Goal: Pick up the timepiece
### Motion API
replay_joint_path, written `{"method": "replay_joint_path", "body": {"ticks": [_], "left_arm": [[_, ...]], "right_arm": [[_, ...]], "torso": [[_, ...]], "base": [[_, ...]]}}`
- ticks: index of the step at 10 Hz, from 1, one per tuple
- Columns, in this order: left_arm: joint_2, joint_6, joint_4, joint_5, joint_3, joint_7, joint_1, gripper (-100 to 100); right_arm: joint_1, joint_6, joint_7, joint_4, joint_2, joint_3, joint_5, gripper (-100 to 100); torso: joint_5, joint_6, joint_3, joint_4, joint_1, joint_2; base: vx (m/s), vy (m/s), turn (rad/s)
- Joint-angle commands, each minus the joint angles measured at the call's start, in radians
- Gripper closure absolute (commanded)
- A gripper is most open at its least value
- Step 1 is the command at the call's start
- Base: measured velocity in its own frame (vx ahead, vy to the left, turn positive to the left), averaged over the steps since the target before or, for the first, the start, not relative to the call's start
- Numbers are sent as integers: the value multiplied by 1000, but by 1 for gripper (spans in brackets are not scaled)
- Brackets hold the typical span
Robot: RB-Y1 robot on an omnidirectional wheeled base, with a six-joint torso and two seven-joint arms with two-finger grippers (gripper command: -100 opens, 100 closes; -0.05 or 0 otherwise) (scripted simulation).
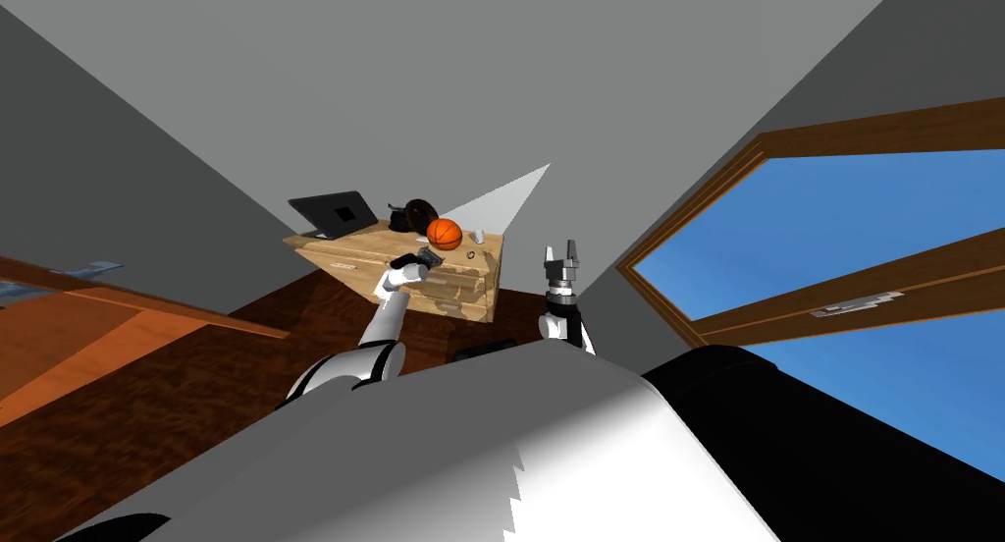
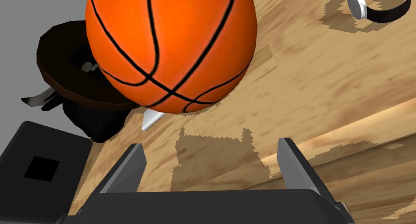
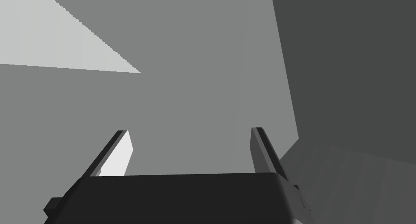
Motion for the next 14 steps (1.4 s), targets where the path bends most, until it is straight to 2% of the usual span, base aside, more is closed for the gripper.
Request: {"method": "replay_joint_path", "body": {"ticks": [1, 2, 3, 4, 5, 6, 7, 8, 9, 10, 12, 13, 14], "left_arm": [[-3, 50, 50, 14, 7, 11, -45, -100], [-3, 68, 56, 14, 7, 11, -45, -100], [-3, 99, 96, 29, 11, 19, -82, -100], [-3, 118, 101, 29, 11, 19, -82, -100], [-2, 157, 133, 44, 15, 26, -117, -100], [-2, 167, 144, 44, 15, 26, -117, -100], [0, 206, 182, 59, 19, 32, -150, -100], [0, 214, 185, 59, 19, 32, -150, -100], [2, 254, 224, 72, 23, 37, -182, -100], [2, 259, 224, 72, 23, 37, -182, -100], [11, 324, 293, 97, 29, 46, -237, -100], [11, 339, 293, 97, 29, 46, -237, -100], [16, 375, 323, 107, 32, 49, -260, -100]], "right_arm": [[0, 0, 0, 0, 0, 0, 0, 0], [0, 0, 0, 0, 0, 0, 0, 0], [0, 0, 0, 0, 0, 0, 0, 0], [0, 0, 0, 0, 0, 0, 0, 0], [0, 0, 0, 0, 0, 0, 0, 0], [0, 0, 0, 0, 0, 0, 0, 0], [0, 0, 0, 0, 0, 0, 0, 0], [0, 0, 0, 0, 0, 0, 0, 0], [0, 0, 0, 0, 0, 0, 0, 0], [0, 0, 0, 0, 0, 0, 0, 0], [0, 0, 0, 0, 0, 0, 0, 0], [0, 0, 0, 0, 0, 0, 0, 0], [0, 0, 0, 0, 0, 0, 0, 0]], "torso": [[0, 0, 0, 0, 0, 0], [0, 0, 0, 0, 0, -1], [0, 0, 0, 0, 0, 0], [0, 0, 0, 0, -1, -1], [0, 0, 0, 0, 0, 0], [0, 0, 0, 0, -1, -1], [0, 0, 0, 0, 0, 0], [0, 0, 0, 0, 0, 0], [0, 0, 0, 0, 0, 0], [0, 0, 0, 0, -1, 0], [0, 0, 0, 0, 0, -1], [0, 0, -1, 0, -1, -2], [0, 0, -1, 0, 0, -1]], "base": [[32, -33, -56], [29, -32, -29], [32, -55, -50], [29, -44, -26], [34, -44, -50], [26, -35, -25], [26, -42, -50], [24, -34, -26], [29, -52, -46], [27, -41, -24], [47, -46, -53], [43, -43, -25], [40, -40, -31]]}}
